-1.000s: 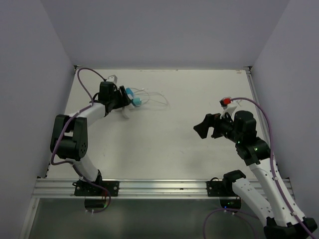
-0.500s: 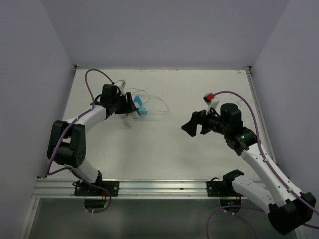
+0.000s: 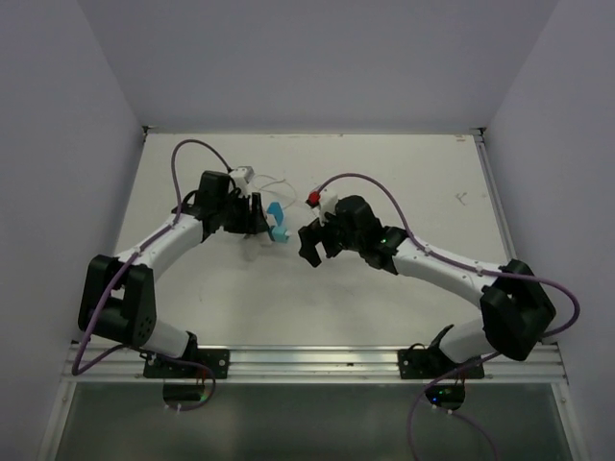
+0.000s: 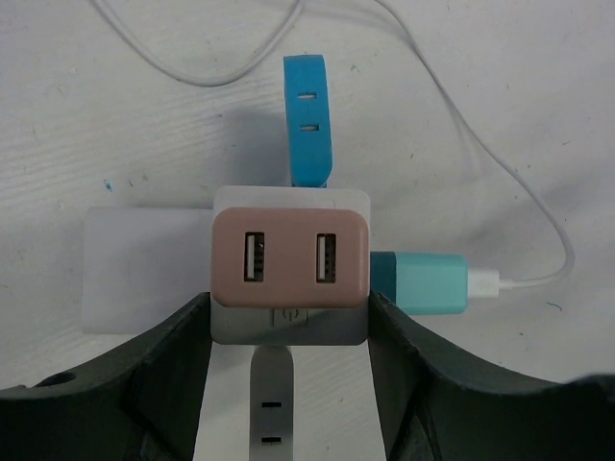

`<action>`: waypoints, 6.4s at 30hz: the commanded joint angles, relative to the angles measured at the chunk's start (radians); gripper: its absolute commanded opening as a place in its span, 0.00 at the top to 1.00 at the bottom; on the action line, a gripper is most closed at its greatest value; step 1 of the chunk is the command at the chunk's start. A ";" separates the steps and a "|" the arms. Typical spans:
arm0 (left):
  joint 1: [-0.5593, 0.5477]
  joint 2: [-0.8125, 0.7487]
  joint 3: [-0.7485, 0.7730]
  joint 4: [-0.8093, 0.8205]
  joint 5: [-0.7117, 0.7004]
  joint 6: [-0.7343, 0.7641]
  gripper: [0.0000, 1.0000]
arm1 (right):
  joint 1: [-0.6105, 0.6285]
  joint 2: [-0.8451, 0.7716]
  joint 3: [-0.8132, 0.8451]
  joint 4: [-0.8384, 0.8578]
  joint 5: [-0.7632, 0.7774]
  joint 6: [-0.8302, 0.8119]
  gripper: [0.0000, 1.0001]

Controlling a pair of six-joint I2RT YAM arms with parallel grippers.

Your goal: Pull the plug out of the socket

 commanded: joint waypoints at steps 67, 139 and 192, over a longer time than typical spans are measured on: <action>-0.036 -0.091 -0.068 0.069 -0.202 -0.003 1.00 | 0.063 0.315 0.142 0.150 -0.073 -0.065 1.00; -0.082 -0.140 -0.073 0.060 -0.136 0.034 1.00 | -0.643 0.197 -0.093 0.184 -0.041 0.367 0.30; -0.116 -0.149 0.022 0.147 -0.059 0.108 0.13 | -0.290 -0.225 -0.136 -0.033 -0.117 0.127 0.09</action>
